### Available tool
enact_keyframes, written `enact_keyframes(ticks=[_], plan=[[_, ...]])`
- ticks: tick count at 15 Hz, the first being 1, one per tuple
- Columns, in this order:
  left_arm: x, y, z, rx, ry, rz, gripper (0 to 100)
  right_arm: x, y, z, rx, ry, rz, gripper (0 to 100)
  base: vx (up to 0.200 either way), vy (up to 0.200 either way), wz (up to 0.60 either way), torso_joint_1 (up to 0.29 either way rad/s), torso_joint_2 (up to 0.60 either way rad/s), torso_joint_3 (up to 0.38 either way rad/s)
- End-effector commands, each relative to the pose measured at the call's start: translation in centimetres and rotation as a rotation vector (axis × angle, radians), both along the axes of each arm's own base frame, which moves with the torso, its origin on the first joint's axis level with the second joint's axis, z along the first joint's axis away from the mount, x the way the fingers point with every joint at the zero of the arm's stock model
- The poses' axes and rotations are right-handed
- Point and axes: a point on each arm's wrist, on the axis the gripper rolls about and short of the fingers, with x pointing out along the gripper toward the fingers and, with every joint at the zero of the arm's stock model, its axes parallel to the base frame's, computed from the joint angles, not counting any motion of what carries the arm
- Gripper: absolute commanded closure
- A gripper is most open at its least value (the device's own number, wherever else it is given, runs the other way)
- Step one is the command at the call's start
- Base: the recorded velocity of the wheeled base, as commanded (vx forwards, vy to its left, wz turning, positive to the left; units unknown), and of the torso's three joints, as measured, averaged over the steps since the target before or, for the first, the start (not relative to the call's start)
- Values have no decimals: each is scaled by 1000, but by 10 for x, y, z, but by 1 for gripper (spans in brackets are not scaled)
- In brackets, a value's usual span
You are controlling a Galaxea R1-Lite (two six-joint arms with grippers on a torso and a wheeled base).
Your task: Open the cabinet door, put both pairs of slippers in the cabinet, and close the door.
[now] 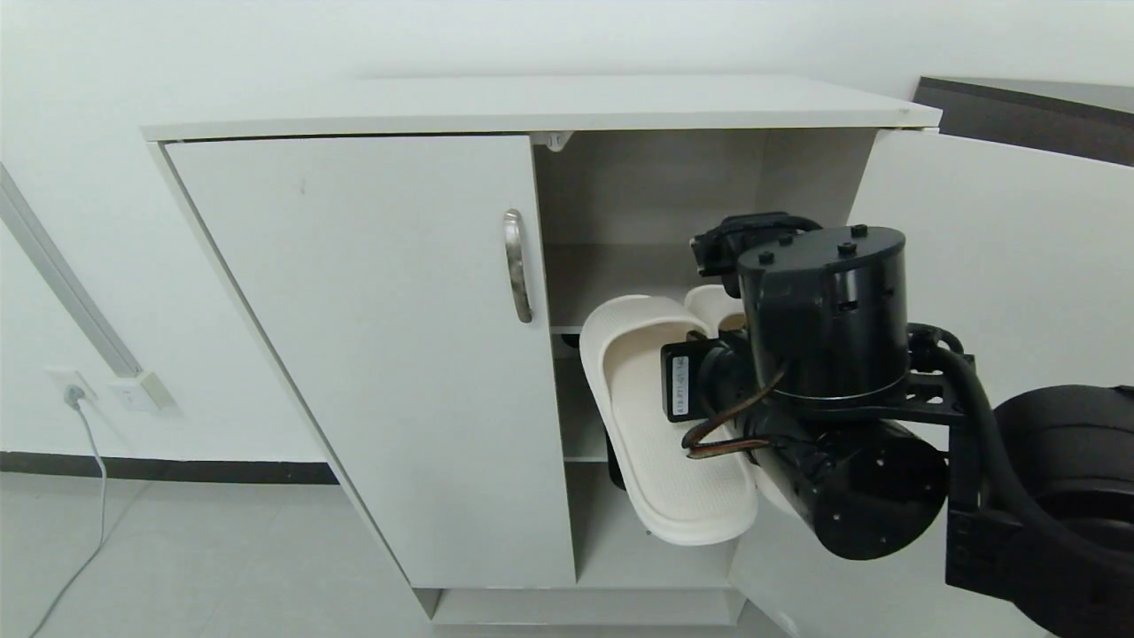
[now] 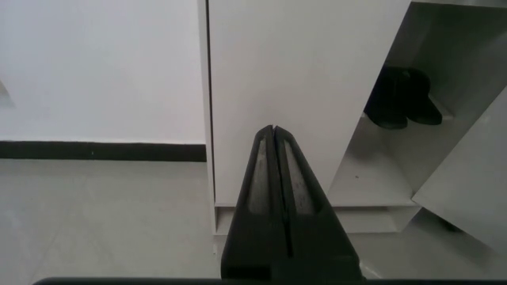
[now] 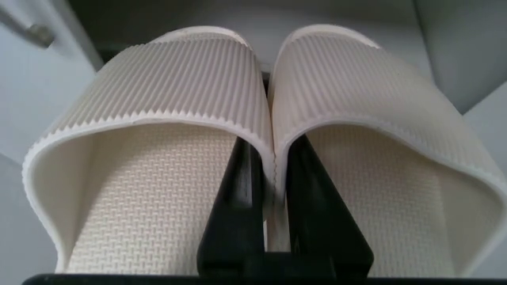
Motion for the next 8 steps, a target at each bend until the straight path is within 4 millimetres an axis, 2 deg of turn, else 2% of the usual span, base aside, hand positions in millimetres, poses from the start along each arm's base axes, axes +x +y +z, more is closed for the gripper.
enact_keyframes(ticks=[1, 4, 8], plan=[[0, 0, 0, -1, 0, 0, 100, 16, 5, -9, -17, 10, -39, 100, 0, 0, 0, 0, 0, 0], [0, 0, 0, -1, 0, 0, 100, 20, 5, -10, -18, 11, -48, 100, 0, 0, 0, 0, 0, 0], [0, 0, 0, 1, 0, 0, 100, 20, 5, -10, -20, 12, -51, 100, 200, 0, 0, 2, 1, 6]])
